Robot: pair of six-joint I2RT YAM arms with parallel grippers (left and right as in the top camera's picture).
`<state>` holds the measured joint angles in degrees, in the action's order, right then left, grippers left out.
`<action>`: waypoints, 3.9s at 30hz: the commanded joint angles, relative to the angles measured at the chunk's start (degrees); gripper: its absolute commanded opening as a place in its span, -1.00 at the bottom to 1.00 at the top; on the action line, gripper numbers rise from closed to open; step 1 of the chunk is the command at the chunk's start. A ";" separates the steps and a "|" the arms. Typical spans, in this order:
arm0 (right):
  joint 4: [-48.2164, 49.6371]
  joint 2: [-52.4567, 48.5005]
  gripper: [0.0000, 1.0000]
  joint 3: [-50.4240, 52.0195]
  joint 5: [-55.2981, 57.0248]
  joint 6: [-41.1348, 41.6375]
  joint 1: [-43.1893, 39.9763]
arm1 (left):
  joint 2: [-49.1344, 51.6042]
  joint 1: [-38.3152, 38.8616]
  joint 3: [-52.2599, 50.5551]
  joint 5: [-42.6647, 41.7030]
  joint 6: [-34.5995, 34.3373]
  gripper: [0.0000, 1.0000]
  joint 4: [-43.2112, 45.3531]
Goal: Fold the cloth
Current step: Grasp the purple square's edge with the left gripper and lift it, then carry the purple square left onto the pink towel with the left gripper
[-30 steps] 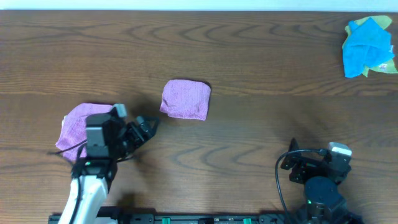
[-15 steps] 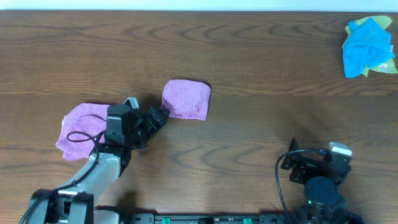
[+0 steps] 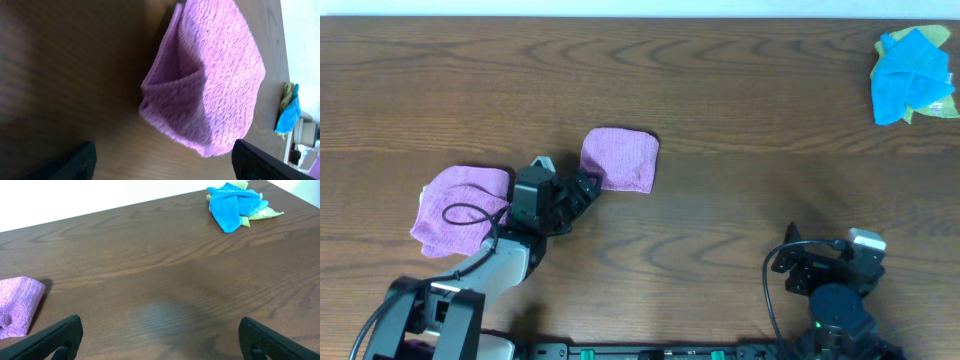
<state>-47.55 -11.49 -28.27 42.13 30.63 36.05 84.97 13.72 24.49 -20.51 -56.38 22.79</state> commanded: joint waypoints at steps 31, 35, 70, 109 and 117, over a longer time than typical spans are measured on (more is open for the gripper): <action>-0.07 0.35 0.99 0.22 0.94 0.83 -0.42 | 12.90 4.74 5.29 6.80 -12.63 0.75 9.66; -0.07 0.35 0.98 0.22 0.94 0.83 -0.42 | 14.67 4.83 6.67 6.99 -12.70 0.74 9.62; -0.07 0.35 0.99 0.22 0.94 0.83 -0.42 | 18.03 5.46 18.03 -1.31 5.42 -0.89 1.46; -0.07 0.35 0.99 0.22 0.94 0.83 -0.42 | -36.39 -10.40 12.83 -1.31 29.57 -0.89 -35.60; -0.07 0.35 0.99 0.22 0.94 0.83 -0.42 | -41.18 -13.70 6.01 0.66 28.92 -0.88 -34.53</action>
<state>-47.55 -11.49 -28.27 42.24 30.65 36.05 45.28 1.93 31.40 -20.93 -28.23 -12.12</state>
